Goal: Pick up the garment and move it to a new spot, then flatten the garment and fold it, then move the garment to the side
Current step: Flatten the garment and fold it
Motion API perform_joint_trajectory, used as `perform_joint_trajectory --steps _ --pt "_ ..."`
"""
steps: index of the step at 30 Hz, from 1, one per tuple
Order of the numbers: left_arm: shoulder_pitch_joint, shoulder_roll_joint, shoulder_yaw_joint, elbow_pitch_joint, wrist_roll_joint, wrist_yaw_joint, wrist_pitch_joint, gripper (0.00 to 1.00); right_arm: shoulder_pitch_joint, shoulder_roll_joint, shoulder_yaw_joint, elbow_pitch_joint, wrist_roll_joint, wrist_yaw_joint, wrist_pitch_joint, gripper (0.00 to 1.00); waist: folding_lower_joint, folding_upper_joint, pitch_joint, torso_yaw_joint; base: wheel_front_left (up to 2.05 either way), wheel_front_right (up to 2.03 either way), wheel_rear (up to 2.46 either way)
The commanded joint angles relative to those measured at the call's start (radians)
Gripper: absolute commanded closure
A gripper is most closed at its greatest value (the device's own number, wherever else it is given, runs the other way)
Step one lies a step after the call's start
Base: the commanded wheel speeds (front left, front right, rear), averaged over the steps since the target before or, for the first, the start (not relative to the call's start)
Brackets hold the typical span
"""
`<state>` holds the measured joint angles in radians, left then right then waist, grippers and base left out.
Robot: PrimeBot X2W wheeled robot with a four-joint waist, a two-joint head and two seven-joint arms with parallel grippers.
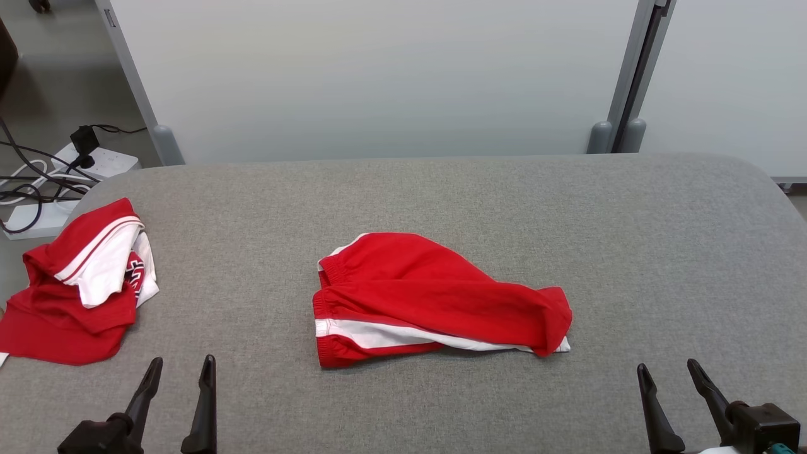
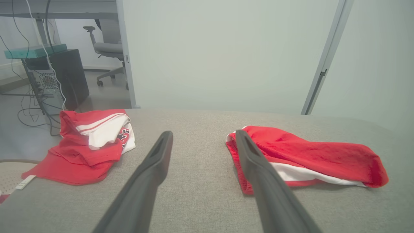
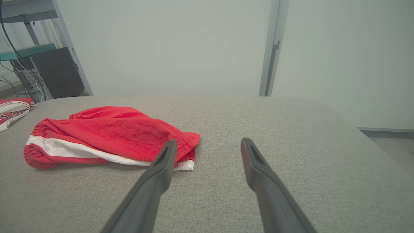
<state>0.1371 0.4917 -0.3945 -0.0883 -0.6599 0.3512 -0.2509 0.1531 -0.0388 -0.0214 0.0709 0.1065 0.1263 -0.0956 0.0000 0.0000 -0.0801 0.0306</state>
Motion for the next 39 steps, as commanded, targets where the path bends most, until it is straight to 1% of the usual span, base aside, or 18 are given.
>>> perform_joint_trajectory --steps 1,6,9,11,13,19,23,24,29,33,39 --pt "-0.044 0.018 0.039 -0.018 0.0 -0.013 -0.002 0.0 -0.031 -0.012 0.026 -0.035 0.001 0.004 0.003 0.0 0.0 0.0 0.001 0.0 0.0 0.0 0.0" --pt "-0.064 0.013 0.015 -0.018 -0.006 -0.028 0.025 0.0 -0.041 -0.014 0.025 -0.04 -0.001 0.004 0.015 0.0 0.0 0.0 0.014 -0.001 0.0 0.0 0.0" --pt "-0.1 0.006 -0.011 -0.011 -0.007 -0.049 0.054 0.0 -0.055 -0.025 0.024 -0.035 -0.001 0.004 0.035 0.0 0.0 0.0 0.031 0.0 0.0 0.0 0.0" --pt "-0.137 -0.005 -0.037 0.003 -0.012 -0.074 0.081 0.0 -0.074 -0.04 0.031 -0.023 -0.005 0.004 0.049 0.0 0.0 0.0 0.048 0.001 0.0 0.0 0.0" --pt "-0.18 -0.02 -0.064 0.032 -0.027 -0.112 0.11 0.0 -0.099 -0.056 0.044 -0.002 0.004 0.004 0.058 0.0 0.0 0.0 0.066 0.002 0.0 0.0 0.0" --pt "-0.319 -0.063 -0.115 0.174 -0.069 -0.224 0.175 0.0 -0.205 -0.111 0.111 0.107 0.028 0.004 0.097 0.0 0.0 0.0 0.146 0.005 0.0 0.0 0.0" --pt "-0.414 -0.096 -0.14 0.277 -0.088 -0.287 0.208 0.0 -0.279 -0.135 0.147 0.183 0.055 0.004 0.12 0.0 0.0 0.0 0.201 0.012 0.0 0.0 0.0" --pt "-0.414 -0.096 -0.14 0.277 -0.088 -0.287 0.208 0.0 -0.279 -0.135 0.147 0.183 0.055 0.004 0.12 0.0 0.0 0.0 0.201 0.012 0.0 0.0 0.0" --pt "-0.514 -0.131 -0.157 0.391 -0.113 -0.349 0.245 0.0 -0.359 -0.157 0.193 0.249 0.087 0.004 0.173 0.0 0.0 0.0 0.257 0.017 0.0 0.0 0.0" --pt "-0.574 -0.154 -0.17 0.451 -0.12 -0.391 0.25 0.0 -0.406 -0.17 0.225 0.278 0.108 0.004 0.202 0.0 0.0 0.0 0.287 0.019 0.0 0.0 0.0" --pt "-0.631 -0.182 -0.185 0.521 -0.128 -0.422 0.255 0.0 -0.445 -0.176 0.26 0.307 0.13 0.004 0.219 0.0 0.0 0.0 0.315 0.024 0.0 0.0 0.0"
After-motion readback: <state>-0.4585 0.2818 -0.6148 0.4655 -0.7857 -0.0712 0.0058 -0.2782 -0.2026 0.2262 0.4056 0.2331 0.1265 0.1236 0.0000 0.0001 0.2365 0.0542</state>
